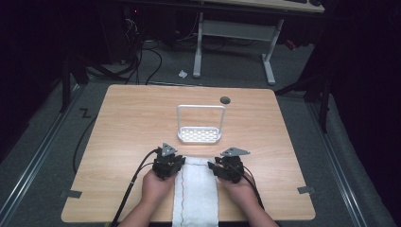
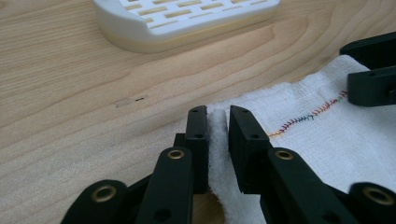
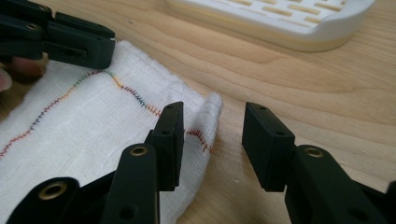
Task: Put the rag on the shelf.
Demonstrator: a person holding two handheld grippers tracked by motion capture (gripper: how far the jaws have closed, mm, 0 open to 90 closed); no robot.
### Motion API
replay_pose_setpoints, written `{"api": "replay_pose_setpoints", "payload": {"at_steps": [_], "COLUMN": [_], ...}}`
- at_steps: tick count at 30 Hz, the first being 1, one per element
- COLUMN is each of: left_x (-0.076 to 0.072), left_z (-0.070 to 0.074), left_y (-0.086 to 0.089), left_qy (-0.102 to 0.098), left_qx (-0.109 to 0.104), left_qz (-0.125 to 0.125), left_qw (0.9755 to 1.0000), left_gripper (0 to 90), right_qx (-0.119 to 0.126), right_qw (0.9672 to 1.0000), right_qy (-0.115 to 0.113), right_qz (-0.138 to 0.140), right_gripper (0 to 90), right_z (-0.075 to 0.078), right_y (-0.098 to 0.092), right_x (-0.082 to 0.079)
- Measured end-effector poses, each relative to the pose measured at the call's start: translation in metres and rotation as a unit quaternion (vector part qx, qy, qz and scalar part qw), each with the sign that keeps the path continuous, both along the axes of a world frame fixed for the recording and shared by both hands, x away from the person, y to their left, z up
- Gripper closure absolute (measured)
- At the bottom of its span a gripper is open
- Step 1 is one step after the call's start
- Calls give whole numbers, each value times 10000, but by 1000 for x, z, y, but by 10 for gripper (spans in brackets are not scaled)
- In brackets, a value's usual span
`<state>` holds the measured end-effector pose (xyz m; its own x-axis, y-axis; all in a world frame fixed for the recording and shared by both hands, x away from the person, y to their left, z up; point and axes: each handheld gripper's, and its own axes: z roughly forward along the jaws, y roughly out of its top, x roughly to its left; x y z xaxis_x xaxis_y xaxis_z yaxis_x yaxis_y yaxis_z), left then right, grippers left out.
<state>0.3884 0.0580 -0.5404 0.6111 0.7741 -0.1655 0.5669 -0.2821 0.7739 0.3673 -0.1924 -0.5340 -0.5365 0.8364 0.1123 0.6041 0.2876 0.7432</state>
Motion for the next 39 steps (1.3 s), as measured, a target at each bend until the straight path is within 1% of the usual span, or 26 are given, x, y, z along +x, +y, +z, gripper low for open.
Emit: {"api": "replay_pose_setpoints", "payload": {"at_steps": [1, 3, 4, 7, 8, 9, 10, 12, 14, 18, 19, 20, 23, 26, 32, 34, 35, 36, 37, 38, 39], "left_x": [0, 0, 1, 1, 1, 2, 2, 2, 1, -1, 0, 0, 0, 0, 0, -1, -3, -3, -7, -9, -13], "left_z": [0, 0, 0, 0, 0, 0, -1, 0, 0, 0, 0, 0, 0, 0, 0, 0, 1, 1, 2, 3, 6], "left_y": [0, 0, 1, 1, 2, 2, 2, 2, 2, 0, 0, 0, 0, 1, 1, 1, 2, 2, 3, 4, 6], "left_qy": [0, 13, 25, 51, 69, 73, 81, 75, 76, -8, 5, 17, 18, 28, 51, 5, -67, -67, -198, -257, -325], "left_qx": [0, -23, -41, -76, -96, -103, -121, -104, -110, 2, -15, -32, -29, -44, -63, -18, -8, -8, -84, -173, -326], "left_qz": [0, 1, 3, -2, -3, 0, 7, 8, 36, 58, 40, 42, 23, 21, 9, -11, -7, -7, 13, 25, 62], "left_qw": [10000, 10000, 10000, 10000, 9999, 9999, 9999, 9999, 9999, 10000, 10000, 10000, 10000, 10000, 10000, 10000, 10000, 10000, 9998, 9995, 9989], "left_gripper": [779, 779, 779, 779, 778, 778, 778, 778, 778, 781, 791, 802, 810, 815, 819, 823, 826, 827, 827, 829, 831], "right_qx": [-81, -121, -176, -214, -166, -166, -51, 83, 81, 126, 131, 59, 36, -43, -89, -107, -130, -130, -114, -79, -13], "right_qw": [10000, 9999, 9998, 9997, 9997, 9997, 9998, 9999, 9998, 9997, 9997, 9997, 9997, 9996, 9995, 9994, 9992, 9992, 9991, 9991, 9986], "right_qy": [38, 19, -37, -15, -47, -47, -52, -54, -45, -15, -17, -89, -107, -167, -198, -221, -266, -266, -307, -322, -461], "right_qz": [34, 48, 71, 141, 171, 171, 169, 131, 166, 186, 186, 228, 214, 240, 243, 227, 266, 266, 283, 255, 255], "right_gripper": [570, 578, 592, 657, 728, 728, 779, 808, 825, 841, 845, 847, 848, 849, 850, 853, 852, 852, 852, 853, 854], "right_z": [-1, -1, -1, -1, -2, -2, -3, -5, -5, -5, -5, -5, -5, -5, -5, -4, -4, -4, -3, -2, 3], "right_y": [2, 4, 5, 9, 11, 11, 11, 10, 11, 10, 10, 11, 12, 13, 14, 14, 14, 14, 15, 15, 14], "right_x": [2, 2, 3, 5, 5, 5, 2, 1, 1, 1, 1, 1, 0, -1, -2, -2, -3, -3, -3, -5, -7]}}
